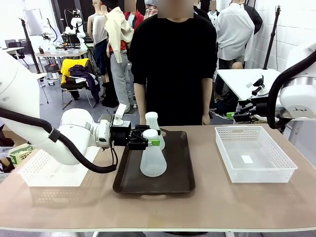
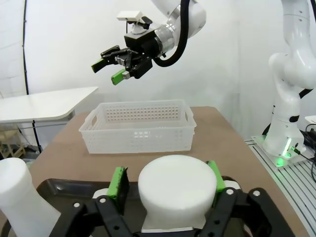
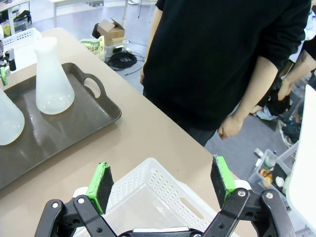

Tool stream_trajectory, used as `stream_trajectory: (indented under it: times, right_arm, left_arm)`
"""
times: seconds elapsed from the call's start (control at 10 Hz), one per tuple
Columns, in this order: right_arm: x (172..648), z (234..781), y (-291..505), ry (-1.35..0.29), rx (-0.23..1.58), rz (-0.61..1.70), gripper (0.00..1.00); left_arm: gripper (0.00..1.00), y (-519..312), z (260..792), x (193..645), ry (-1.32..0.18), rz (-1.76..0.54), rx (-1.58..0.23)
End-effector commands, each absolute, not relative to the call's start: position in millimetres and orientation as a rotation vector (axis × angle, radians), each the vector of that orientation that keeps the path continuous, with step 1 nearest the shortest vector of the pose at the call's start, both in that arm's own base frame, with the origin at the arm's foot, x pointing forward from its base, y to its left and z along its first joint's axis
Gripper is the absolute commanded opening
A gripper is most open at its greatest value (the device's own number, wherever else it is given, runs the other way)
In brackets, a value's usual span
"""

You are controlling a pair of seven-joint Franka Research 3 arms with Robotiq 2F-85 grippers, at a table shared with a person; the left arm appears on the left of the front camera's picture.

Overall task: Prepare the laboratory tools.
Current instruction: Place the picked Big flask upright in the Handle tray as directed by the person.

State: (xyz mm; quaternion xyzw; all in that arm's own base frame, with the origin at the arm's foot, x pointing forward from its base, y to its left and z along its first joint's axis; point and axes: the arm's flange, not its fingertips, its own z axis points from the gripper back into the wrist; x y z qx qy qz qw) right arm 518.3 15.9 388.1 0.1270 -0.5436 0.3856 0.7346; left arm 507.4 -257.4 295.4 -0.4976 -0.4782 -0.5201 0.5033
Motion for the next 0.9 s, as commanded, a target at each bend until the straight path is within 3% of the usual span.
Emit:
stream_trajectory:
  times: [0.0,0.7,0.8]
  right_arm:
    - [518.2,389.6,15.7,-1.184,0.286,0.846,1.0]
    - [518.2,389.6,15.7,-1.184,0.286,0.846,1.0]
    - [518.2,389.6,15.7,-1.184,0.286,0.846,1.0]
  left_arm:
    - [1.0,-252.6,299.4,509.9,-1.143,-1.282,-1.196]
    - [1.0,-245.1,302.4,519.6,-0.961,-1.224,-1.247]
    - [1.0,-245.6,300.7,511.3,-1.025,-1.278,-1.208]
